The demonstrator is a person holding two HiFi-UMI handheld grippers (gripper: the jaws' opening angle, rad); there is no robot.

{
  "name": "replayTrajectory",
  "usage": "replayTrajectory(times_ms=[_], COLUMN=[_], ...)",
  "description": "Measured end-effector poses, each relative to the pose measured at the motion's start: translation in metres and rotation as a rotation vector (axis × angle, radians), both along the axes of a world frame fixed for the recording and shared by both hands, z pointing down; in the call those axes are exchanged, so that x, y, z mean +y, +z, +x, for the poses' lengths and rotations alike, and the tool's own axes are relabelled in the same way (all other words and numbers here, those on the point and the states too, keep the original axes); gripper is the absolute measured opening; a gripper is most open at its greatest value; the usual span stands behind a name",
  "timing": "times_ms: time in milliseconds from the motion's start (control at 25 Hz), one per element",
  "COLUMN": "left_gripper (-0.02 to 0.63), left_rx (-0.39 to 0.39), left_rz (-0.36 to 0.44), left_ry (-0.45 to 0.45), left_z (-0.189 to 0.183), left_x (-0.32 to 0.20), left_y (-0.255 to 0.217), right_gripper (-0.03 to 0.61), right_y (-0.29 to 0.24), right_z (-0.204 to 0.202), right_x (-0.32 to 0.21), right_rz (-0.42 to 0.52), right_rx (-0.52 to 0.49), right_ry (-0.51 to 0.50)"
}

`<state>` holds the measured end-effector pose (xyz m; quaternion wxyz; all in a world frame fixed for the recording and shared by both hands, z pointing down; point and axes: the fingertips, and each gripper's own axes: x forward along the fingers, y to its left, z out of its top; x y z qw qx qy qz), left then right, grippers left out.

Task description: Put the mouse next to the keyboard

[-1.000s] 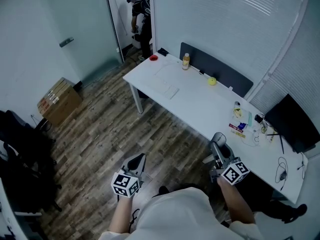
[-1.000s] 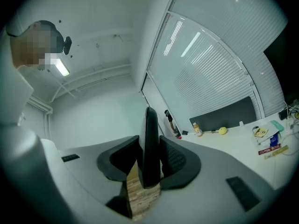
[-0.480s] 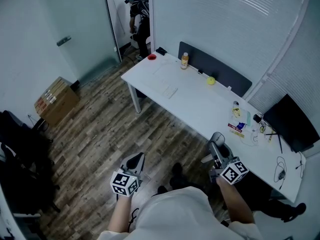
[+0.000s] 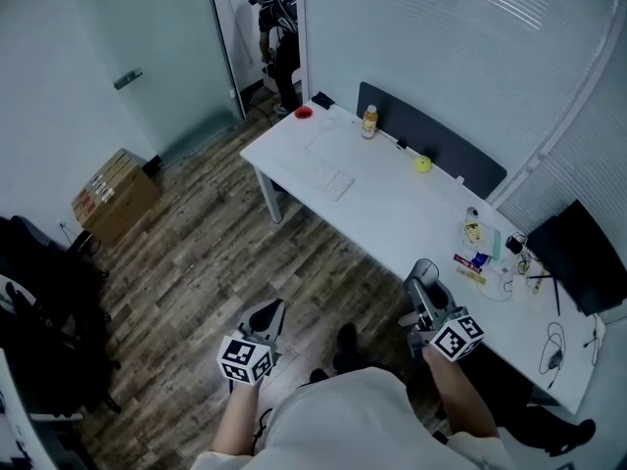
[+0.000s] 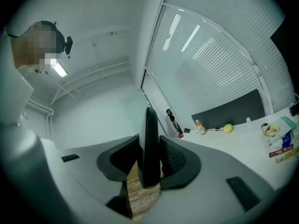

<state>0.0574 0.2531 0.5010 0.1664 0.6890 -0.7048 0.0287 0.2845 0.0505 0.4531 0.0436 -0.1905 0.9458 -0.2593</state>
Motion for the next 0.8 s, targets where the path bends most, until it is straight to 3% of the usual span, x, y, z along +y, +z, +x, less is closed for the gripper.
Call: replayTrajectory(times_ms=[800], left_gripper=[0.018], left_rx=[-0.013], left_rz=[-0.033], left_ry=[-0.063], left_z=[-0.046], left_x=[-0.142], left_y=[0.006], right_gripper=[0.15], right_y=[0.018], right_z=[-0.069], right_x=[-0.149], right_rz=[-0.018], right_rx=[0.013], right_ry=[-0.104])
